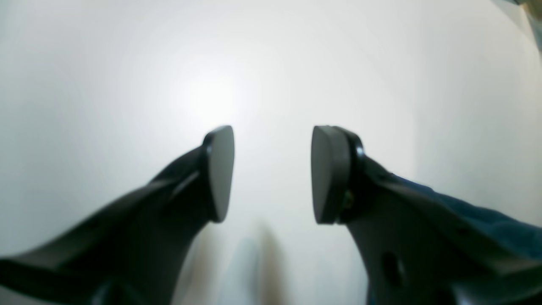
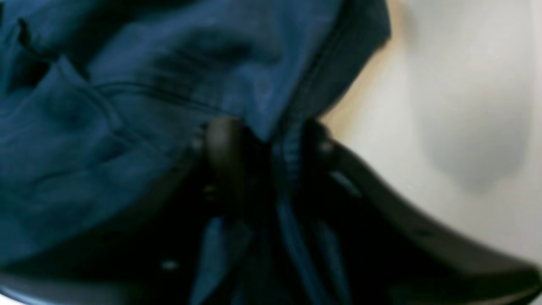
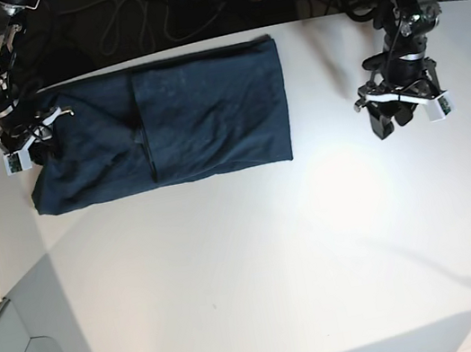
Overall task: Fold the T-shirt properly
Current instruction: 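Lift the strip end with the right gripper and fold it over the shirt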
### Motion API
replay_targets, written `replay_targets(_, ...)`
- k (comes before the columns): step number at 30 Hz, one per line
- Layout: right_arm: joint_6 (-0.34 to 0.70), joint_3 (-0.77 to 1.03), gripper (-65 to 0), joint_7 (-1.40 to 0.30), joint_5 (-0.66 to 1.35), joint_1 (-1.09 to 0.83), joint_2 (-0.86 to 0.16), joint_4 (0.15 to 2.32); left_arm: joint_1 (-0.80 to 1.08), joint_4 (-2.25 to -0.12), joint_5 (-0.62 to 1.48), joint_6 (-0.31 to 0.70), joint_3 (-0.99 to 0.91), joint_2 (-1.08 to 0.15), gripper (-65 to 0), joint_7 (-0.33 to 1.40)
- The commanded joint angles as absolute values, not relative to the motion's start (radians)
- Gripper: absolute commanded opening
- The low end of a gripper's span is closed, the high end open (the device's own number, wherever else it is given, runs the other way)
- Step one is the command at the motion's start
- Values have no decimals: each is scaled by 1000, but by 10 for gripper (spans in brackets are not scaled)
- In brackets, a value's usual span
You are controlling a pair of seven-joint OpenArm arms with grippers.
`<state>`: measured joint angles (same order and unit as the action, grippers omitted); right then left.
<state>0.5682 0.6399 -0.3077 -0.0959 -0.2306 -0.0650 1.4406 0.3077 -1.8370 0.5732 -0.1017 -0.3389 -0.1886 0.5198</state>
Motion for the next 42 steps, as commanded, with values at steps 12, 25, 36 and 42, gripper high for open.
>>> replay_targets(12,572,642,-648,-372,-150,-246,-56,1655,320,-1805,581,-101,-263,-183,-368,501)
replay_targets(25,664,570,-649,-374,-151,-294,1,1911,312,-1744,576,-101,-58,-180,-368,493)
replay_targets(36,664,252,-649,-372,-157,-332,1,2017,252,-1612,581,-101,39,-180,-368,493)
replay_targets(42,664,50,-649,-374,-159,-300,-4,2008,248,-1603,575,-104,79,-180,-368,493)
